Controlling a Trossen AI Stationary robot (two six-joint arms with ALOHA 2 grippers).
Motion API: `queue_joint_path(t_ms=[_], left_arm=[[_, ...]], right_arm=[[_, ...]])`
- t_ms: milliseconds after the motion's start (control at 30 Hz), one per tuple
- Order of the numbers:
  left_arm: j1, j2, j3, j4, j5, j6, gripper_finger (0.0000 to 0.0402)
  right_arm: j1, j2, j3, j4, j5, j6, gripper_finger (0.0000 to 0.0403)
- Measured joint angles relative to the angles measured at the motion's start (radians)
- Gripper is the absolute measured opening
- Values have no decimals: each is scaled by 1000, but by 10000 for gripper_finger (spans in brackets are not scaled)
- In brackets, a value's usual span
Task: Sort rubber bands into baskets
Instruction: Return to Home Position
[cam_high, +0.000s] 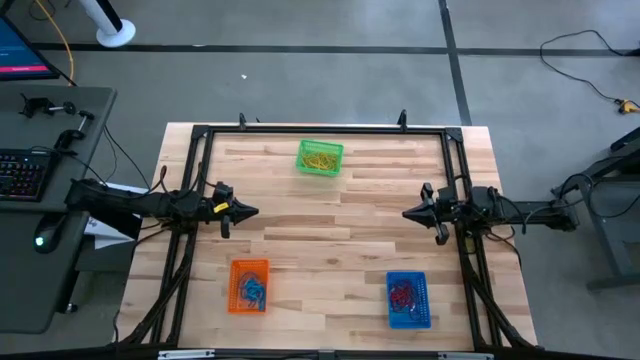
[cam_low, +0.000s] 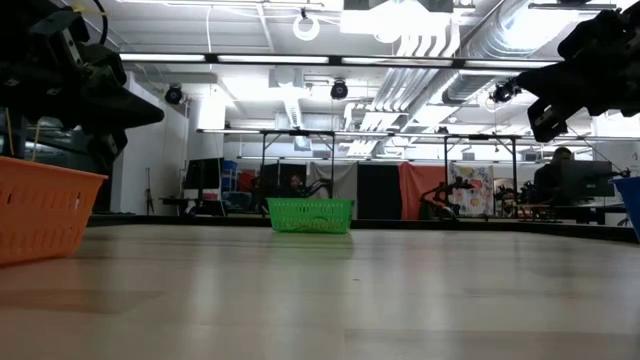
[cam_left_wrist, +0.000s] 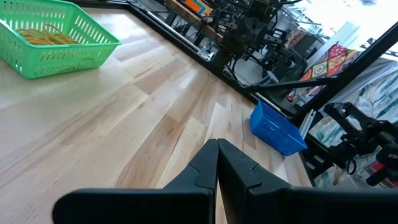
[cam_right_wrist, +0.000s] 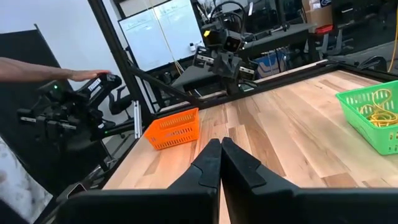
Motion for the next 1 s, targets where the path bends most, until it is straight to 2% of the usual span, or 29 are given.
queue_joint_path(t_ms=[100,333,467,633,767,833,1000], left_arm=[[-2,-37,0,-13,0,0,1],[38,-253,0,-22,2,0,1],[64,-252,0,35,0,42,1],[59,-252,0,-20,4,314,1],[59,-252,0,-38,66,503,1],[59,-252,0,-45,97,522,1],[59,-252,0,-43,98,473,1]], right_arm=[[0,0,0,0,0,0,0],[0,0,0,0,-1,0,0],[0,1,0,0,0,0,0],[0,3,0,-1,2,0,0],[0,3,0,-1,4,0,0],[0,5,0,-1,5,0,0],[0,7,0,-1,5,0,0]])
